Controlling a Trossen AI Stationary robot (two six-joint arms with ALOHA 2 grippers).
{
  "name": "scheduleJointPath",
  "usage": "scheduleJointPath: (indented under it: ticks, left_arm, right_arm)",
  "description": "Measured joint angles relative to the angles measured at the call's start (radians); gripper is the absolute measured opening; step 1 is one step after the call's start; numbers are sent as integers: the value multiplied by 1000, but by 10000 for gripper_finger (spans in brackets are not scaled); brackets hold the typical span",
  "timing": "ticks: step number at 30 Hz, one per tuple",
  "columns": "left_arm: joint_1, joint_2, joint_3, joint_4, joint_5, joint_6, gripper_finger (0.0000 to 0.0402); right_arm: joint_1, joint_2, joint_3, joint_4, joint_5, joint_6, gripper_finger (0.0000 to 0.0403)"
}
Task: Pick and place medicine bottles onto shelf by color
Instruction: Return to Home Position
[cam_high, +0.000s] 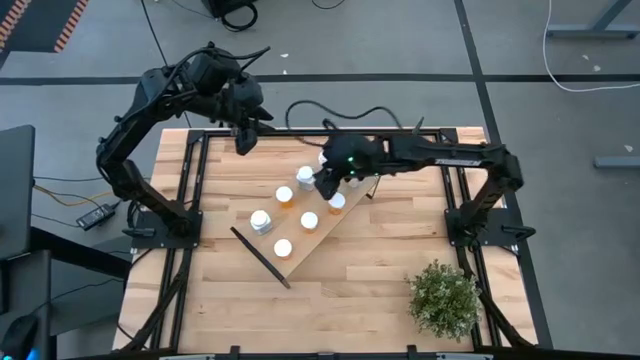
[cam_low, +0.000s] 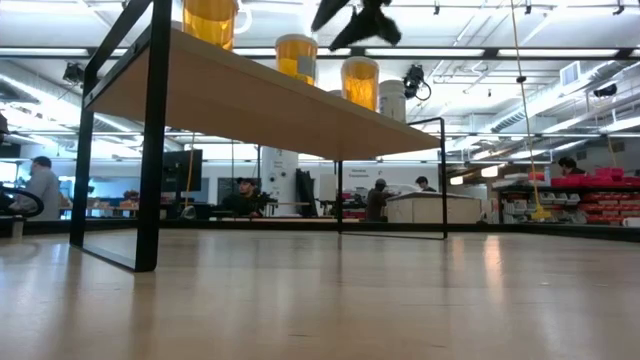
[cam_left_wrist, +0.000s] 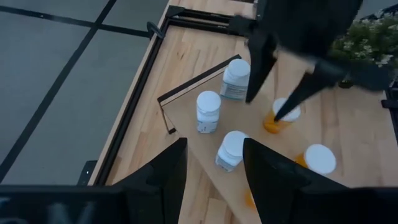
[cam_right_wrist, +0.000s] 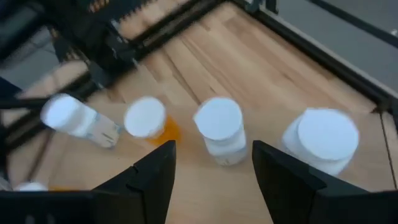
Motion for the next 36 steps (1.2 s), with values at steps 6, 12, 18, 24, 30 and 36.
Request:
scheduleJointPath:
  ticks: [6,12,18,24,30,36]
  left_arm:
    - [5,-7,0,-7,4,0,162]
    - [6,-6,0,-23,4,-16,162]
    - [6,-8,0,-14,73,-27,162]
    - [6,-37,0,2,101,-74,143]
    - [19,-123,0,74,36,-180,102]
    - [11,-159,0,224,-35,-328,59]
  right_arm:
    - [-31,-101,0,3,21,35,217]
    - [-93,-170,0,4,1,33,217]
    - [-144,-193,0,-55,25,111,209]
    - [-157,-191,0,-118,7,141,187]
    - [-152,-199,0,-161,14,84,159]
    - [-178,-198,0,-163,-47,-34,139]
